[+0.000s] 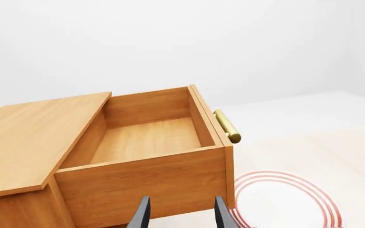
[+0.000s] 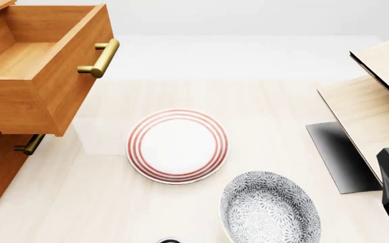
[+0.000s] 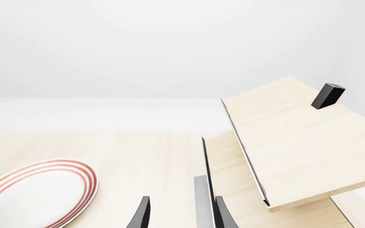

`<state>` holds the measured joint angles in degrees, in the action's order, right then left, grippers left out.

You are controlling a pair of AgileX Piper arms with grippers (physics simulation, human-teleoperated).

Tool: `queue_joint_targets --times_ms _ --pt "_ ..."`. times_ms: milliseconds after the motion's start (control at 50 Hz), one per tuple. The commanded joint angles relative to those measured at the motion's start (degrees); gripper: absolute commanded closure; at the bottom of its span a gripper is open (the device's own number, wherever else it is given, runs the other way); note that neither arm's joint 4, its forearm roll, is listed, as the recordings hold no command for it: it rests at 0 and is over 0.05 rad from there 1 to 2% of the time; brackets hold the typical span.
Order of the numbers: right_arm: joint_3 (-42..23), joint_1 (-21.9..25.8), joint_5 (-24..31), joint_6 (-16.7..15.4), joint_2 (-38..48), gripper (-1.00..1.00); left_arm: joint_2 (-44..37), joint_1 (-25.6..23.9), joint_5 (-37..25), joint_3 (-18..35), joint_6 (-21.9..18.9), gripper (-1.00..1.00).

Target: Close the top drawer of the cabinet.

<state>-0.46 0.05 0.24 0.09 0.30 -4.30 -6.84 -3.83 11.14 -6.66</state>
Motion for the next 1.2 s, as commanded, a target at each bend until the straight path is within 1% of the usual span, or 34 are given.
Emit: queue_joint_targets --times_ms 20,140,240,320,380,420,440,460,480,500,540,560,580,600,660,700,760,940,1080,1200 --pt "0.0 0.0 0.0 0.0 0.0 -1.0 -5.8 -4.1 3.5 3.6 -0.9 -1.0" --pt "0.0 0.0 0.0 0.0 0.0 -1.0 -8.7 -6.0 5.3 5.5 -1.7 -1.0" --pt "0.0 0.0 0.0 0.0 0.0 -1.0 -11.6 -8.8 7.2 7.3 -2.9 -1.0" --pt "0.0 0.0 0.0 0.0 0.0 -1.0 -13.8 -10.1 7.9 9.1 -2.5 -1.0" --pt "0.0 0.0 0.0 0.0 0.0 -1.0 -15.1 -12.0 7.8 10.2 -2.9 -1.0" --pt "0.0 0.0 0.0 0.0 0.0 -1.0 -17.0 -13.2 7.7 11.5 -1.9 -1.0" --pt "0.0 0.0 0.0 0.0 0.0 -1.0 -18.4 -14.5 8.3 12.5 -3.4 -1.0" --pt "0.0 0.0 0.0 0.0 0.0 -1.0 -18.4 -14.5 8.3 12.6 -3.4 -1.0" --pt "0.0 0.0 0.0 0.0 0.0 -1.0 -19.9 -16.1 9.0 13.7 -4.3 -1.0" --pt "0.0 0.0 0.0 0.0 0.0 -1.0 -21.0 -16.9 9.3 14.6 -4.3 -1.0" --pt "0.0 0.0 0.0 0.0 0.0 -1.0 -21.6 -17.4 9.4 15.0 -4.2 -1.0" --pt "0.0 0.0 0.0 0.0 0.0 -1.0 -23.5 -17.7 9.6 16.7 -3.3 -1.0" --pt "0.0 0.0 0.0 0.0 0.0 -1.0 -23.5 -17.7 9.7 16.7 -3.3 -1.0" --pt "0.0 0.0 0.0 0.0 0.0 -1.0 -24.7 -18.7 9.9 18.0 -3.1 -1.0" --pt "0.0 0.0 0.0 0.0 0.0 -1.0 -26.6 -20.9 10.9 19.6 -4.6 -1.0" --pt "0.0 0.0 0.0 0.0 0.0 -1.0 -28.2 -21.5 11.4 20.7 -4.7 -1.0" --pt "0.0 0.0 0.0 0.0 0.0 -1.0 -30.6 -22.5 11.6 22.6 -3.7 -1.0" --pt "0.0 0.0 0.0 0.0 0.0 -1.0 -37.7 -27.1 15.2 26.5 -5.3 -1.0" --pt "0.0 0.0 0.0 0.0 0.0 -1.0 -42.8 -28.9 17.3 29.7 -5.9 -1.0" --pt "0.0 -0.1 0.0 0.0 0.0 -1.0 -47.2 -30.1 16.9 34.3 -4.4 -1.0"
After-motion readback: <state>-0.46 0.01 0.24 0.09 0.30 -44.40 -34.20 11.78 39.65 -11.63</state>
